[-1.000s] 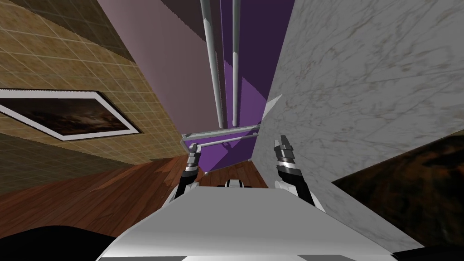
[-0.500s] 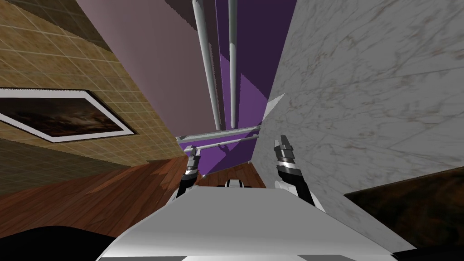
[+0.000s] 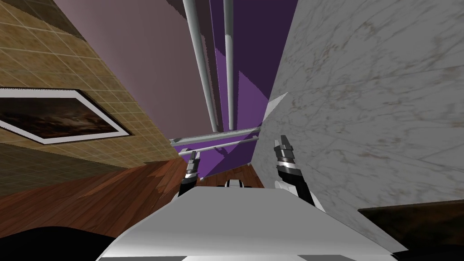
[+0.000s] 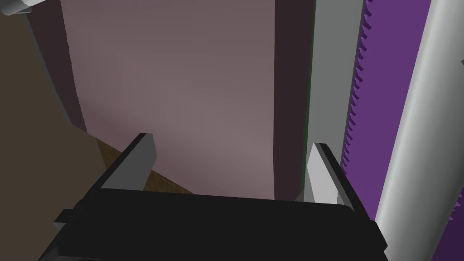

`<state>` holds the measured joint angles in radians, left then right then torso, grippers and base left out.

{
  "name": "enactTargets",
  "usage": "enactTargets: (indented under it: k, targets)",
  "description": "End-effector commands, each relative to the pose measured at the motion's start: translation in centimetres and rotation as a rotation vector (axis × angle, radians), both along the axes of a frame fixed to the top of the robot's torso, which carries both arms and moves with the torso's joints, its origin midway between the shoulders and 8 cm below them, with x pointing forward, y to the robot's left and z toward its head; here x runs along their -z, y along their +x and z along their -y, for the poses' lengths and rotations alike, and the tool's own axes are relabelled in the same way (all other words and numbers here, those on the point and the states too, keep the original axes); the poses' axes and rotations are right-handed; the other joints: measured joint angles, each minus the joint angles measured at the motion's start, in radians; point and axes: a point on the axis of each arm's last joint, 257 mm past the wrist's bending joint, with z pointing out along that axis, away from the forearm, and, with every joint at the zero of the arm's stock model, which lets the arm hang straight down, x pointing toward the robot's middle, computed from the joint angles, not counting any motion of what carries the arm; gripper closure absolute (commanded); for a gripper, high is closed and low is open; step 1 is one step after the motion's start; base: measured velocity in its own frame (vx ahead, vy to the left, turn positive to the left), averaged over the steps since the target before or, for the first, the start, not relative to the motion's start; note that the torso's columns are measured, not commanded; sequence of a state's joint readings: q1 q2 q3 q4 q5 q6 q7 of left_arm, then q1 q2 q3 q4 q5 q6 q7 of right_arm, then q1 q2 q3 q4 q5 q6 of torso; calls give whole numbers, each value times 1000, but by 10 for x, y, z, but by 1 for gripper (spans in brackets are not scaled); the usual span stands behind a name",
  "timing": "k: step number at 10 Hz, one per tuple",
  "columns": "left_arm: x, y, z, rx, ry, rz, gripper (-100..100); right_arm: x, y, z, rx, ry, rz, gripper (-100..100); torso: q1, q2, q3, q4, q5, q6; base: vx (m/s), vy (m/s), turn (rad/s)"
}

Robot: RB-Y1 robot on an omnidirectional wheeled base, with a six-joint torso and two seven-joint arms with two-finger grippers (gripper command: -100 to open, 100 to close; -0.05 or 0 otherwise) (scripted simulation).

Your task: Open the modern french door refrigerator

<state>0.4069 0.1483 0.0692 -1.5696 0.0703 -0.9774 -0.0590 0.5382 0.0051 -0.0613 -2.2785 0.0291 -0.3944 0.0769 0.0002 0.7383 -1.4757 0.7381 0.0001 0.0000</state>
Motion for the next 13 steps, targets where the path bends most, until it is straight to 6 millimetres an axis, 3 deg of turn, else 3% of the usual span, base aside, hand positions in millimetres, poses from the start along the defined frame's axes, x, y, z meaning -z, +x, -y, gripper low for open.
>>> enactTargets:
  k: [1,13]
  targets:
    - [17,-6,-5,-8,-19,-8,-100,0,0,0,0,0,0,0,0,1,0,0,0,0,84,-38,8]
    - [90,-39,-24,-57,-98,-69,-100,0,0,0,0,0,0,0,1,0,0,0,0,0,80,-39,6]
